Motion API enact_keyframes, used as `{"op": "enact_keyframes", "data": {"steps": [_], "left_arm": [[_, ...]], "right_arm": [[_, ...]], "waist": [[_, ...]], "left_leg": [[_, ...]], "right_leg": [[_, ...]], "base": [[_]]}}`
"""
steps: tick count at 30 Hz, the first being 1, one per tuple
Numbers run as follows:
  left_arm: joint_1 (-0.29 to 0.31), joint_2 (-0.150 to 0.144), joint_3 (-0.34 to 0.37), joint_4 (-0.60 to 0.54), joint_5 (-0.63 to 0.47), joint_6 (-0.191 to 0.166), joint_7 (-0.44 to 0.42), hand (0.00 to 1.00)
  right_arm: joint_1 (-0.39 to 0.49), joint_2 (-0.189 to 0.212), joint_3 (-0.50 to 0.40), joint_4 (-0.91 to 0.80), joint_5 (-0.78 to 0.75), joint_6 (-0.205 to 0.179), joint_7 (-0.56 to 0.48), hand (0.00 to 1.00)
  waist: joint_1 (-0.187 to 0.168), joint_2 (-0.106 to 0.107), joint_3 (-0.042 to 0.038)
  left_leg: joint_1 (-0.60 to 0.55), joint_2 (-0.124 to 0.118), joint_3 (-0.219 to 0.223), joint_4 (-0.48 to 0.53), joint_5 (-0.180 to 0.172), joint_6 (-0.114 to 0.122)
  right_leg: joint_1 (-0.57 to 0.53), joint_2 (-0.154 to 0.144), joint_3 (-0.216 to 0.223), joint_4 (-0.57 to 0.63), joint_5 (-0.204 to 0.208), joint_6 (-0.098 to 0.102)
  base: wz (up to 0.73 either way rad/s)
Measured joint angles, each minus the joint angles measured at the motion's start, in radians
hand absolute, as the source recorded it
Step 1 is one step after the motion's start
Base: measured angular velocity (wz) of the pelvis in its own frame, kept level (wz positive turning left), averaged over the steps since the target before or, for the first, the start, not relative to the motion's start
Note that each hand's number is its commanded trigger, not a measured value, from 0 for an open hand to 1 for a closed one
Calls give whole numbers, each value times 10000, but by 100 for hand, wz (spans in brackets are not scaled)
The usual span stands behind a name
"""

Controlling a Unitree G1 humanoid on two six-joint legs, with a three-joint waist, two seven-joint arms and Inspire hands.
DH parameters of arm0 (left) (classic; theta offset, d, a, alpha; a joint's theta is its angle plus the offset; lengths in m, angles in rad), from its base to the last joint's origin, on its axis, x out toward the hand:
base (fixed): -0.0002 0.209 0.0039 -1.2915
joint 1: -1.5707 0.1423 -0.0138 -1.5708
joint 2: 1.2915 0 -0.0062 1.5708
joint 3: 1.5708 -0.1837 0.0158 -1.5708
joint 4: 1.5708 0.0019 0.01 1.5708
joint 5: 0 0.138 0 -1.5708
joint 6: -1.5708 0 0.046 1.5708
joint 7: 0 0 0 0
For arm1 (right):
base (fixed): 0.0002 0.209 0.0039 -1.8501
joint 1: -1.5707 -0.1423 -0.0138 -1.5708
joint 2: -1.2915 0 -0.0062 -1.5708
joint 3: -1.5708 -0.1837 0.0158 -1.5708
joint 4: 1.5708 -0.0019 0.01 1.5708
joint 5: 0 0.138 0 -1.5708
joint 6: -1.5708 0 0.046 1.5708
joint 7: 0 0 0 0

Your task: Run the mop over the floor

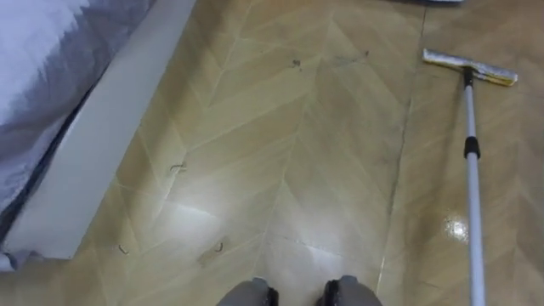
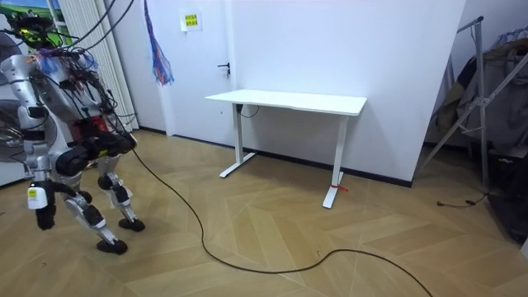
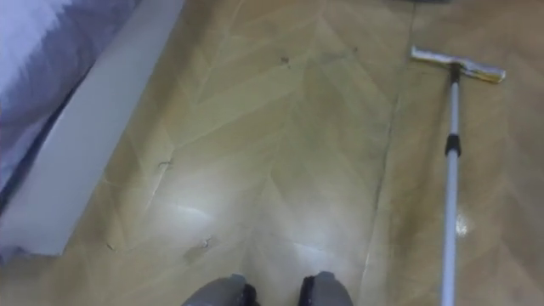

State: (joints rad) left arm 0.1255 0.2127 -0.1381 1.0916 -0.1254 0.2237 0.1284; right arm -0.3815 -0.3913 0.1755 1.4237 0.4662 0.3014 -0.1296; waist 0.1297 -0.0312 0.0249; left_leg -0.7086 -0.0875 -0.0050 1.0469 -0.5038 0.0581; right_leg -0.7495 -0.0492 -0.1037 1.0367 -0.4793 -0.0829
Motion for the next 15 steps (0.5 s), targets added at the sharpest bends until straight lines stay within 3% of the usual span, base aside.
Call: {"op": "enact_keyframes", "data": {"steps": [2, 5, 8, 9, 11, 12, 15], "left_arm": [[15, -40, -4, 81, -2, 153, -12, 0], [18, -56, 36, 39, 95, 199, -137, 0], [19, -112, 286, 115, 105, 175, -154, 0], [-46, -119, 338, 150, 104, 160, -131, 0], [-291, -166, 408, 336, 91, 113, -51, 0], [-395, -232, 417, 396, 97, 74, 18, 0], [-553, -413, 603, 373, 89, 70, 223, 0]], "right_arm": [[-128, 14, -48, -92, 155, -173, 205, 100], [423, 51, -441, -81, 365, -278, 499, 100], [1353, 215, -163, 64, 454, -623, 512, 100], [1510, 284, -102, 95, 475, -656, 461, 100], [1866, 565, 14, 207, 515, -689, 362, 100], [2141, 785, 31, 208, 614, -745, 349, 100], [2922, 1416, 212, 216, 1056, -872, 423, 100]], "waist": [[26, -13, -10], [51, -29, -10], [185, 233, -3], [173, 263, 15], [147, 471, -22], [100, 601, -37], [-192, 590, -102]], "left_leg": [[13, 130, -38, -36, 169, -211], [540, 201, 104, -722, 155, -145], [1176, 443, 260, -1162, -47, 169], [1273, 472, 276, -1267, -54, 178], [1508, 676, 302, -1581, -14, 182], [1778, 760, 291, -1907, 98, 181], [2804, 708, 440, -3396, 662, 224]], "right_leg": [[270, 146, -50, -319, 68, -46], [598, 245, 167, -694, 110, 20], [1250, 434, 201, -1127, 200, 49], [1342, 456, 208, -1221, 250, 64], [1657, 631, 151, -1784, 503, 49], [1992, 725, 127, -2271, 691, 69], [2926, 695, 166, -3576, 1191, 148]], "base": [[37], [47], [-14], [-16], [-21], [-15], [-8]]}}
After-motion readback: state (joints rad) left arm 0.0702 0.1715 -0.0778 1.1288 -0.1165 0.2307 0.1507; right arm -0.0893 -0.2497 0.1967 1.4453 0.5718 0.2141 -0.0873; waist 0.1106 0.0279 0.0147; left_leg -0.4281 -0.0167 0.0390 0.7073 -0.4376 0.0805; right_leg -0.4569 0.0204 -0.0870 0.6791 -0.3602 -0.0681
